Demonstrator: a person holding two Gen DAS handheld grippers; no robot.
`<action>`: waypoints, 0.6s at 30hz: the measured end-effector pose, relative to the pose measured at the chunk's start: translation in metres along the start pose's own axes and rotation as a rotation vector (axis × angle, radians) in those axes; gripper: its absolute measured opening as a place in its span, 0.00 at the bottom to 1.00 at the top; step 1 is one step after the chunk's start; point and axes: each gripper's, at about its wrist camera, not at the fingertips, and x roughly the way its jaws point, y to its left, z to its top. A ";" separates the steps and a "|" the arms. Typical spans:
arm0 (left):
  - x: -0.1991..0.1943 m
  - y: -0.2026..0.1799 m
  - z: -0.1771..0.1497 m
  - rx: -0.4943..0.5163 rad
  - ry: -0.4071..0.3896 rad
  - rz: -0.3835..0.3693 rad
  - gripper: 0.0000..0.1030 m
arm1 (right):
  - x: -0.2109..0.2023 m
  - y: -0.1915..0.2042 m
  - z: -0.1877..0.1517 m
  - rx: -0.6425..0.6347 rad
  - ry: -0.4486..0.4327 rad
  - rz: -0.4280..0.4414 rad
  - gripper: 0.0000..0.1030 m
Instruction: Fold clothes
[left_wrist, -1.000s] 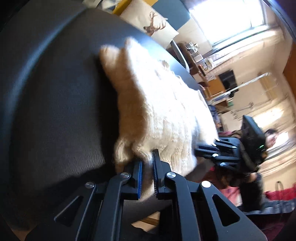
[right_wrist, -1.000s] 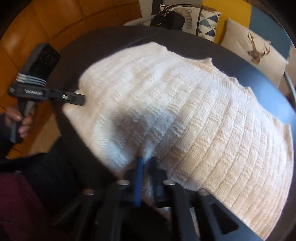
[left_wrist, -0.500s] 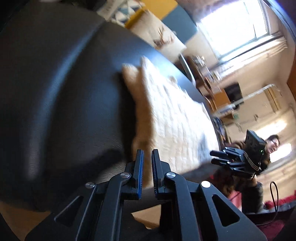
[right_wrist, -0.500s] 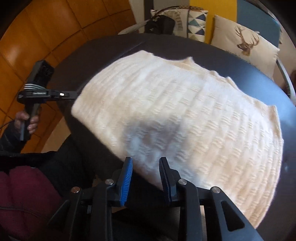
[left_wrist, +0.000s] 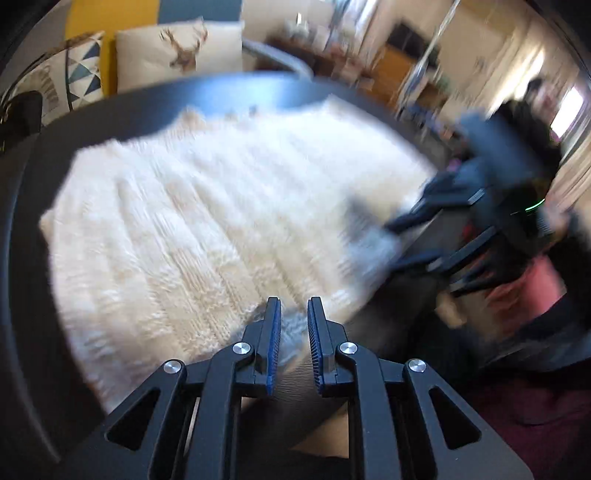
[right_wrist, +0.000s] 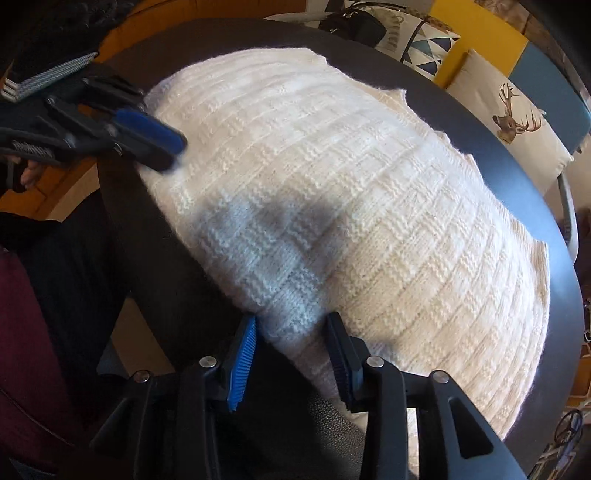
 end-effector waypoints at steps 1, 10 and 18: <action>0.003 0.001 -0.005 0.024 0.020 -0.002 0.16 | -0.001 -0.002 0.002 0.023 0.005 0.008 0.24; -0.013 -0.001 -0.024 0.082 0.084 -0.090 0.15 | -0.004 -0.013 -0.022 0.128 0.081 0.191 0.05; -0.045 0.024 0.006 -0.114 -0.127 -0.204 0.17 | -0.043 -0.053 0.010 0.236 -0.089 0.142 0.29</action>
